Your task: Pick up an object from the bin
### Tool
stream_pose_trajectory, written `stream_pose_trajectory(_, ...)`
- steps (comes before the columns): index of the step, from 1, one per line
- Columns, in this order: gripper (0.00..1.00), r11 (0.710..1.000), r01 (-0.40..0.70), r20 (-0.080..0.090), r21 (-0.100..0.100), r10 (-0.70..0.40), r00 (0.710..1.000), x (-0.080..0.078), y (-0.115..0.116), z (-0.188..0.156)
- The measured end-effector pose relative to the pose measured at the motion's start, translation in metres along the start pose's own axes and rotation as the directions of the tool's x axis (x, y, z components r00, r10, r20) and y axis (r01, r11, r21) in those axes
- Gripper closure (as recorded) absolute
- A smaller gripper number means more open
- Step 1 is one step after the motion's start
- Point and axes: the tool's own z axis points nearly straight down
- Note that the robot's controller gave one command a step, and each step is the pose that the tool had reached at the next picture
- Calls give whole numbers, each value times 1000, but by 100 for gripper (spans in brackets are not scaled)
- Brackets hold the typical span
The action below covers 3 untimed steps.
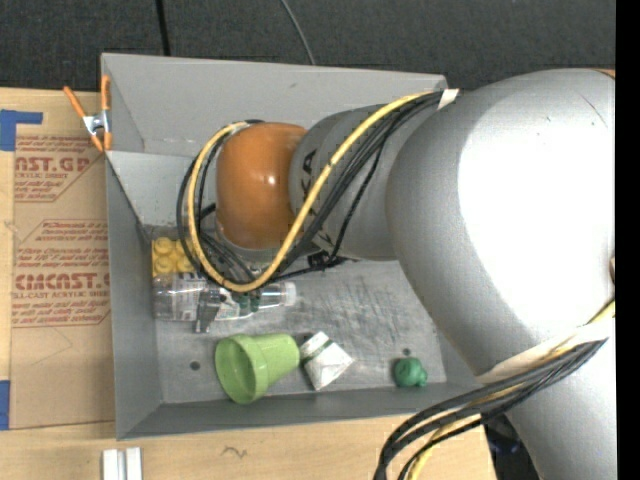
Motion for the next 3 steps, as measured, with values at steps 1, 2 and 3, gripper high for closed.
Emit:
stream_pose_trajectory(1, 100, 1000, 3, -13, 7, -3, 1000, -4, -7, -27)
stream_pose_trajectory(2, 100, 1000, 13, -16, 10, -13, 1000, 8, -4, -98)
stream_pose_trajectory(3, 100, 1000, 15, -5, 5, -15, 1000, 6, -5, -133)
